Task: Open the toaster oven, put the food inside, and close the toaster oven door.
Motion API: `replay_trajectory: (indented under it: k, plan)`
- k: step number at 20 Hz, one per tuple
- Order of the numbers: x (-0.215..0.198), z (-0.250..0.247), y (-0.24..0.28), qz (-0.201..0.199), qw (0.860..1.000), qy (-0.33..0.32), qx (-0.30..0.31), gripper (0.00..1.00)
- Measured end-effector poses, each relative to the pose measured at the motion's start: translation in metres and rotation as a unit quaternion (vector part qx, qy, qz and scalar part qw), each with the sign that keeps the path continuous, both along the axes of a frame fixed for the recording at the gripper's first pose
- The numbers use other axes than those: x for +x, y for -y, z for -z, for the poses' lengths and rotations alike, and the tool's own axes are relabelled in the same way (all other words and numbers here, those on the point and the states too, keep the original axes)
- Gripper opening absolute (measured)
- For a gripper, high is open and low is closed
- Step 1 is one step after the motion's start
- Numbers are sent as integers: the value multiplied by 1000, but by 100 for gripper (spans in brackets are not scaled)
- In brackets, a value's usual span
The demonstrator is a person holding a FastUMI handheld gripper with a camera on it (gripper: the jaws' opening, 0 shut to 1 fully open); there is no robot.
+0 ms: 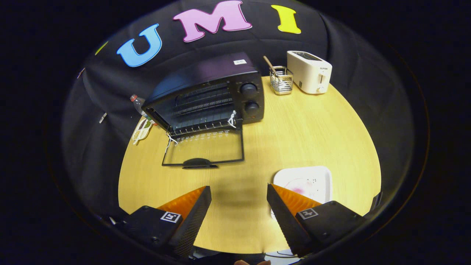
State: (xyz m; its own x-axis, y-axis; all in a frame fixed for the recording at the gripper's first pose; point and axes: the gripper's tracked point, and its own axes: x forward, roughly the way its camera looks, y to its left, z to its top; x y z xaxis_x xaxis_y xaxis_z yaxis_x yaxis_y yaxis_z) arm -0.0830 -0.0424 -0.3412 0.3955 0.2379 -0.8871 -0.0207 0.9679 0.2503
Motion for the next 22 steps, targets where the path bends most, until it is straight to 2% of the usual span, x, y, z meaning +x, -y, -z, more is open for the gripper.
replay_trajectory:
  k: [5,7,12,13,16,18,21,22]
  plan:
    - [-21,40,108,-11,995,-95,-38,99]
    - [-25,59,143,0,991,-125,-48,99]
    - [-20,103,175,18,985,-169,-40,99]
    - [-19,110,175,19,983,-178,-35,95]
    - [-17,127,173,3,982,-186,-33,71]
    - [-18,138,180,-8,980,-190,-53,52]
    - [-24,142,179,8,977,-212,-35,12]
    - [-23,145,177,0,978,-209,-18,12]
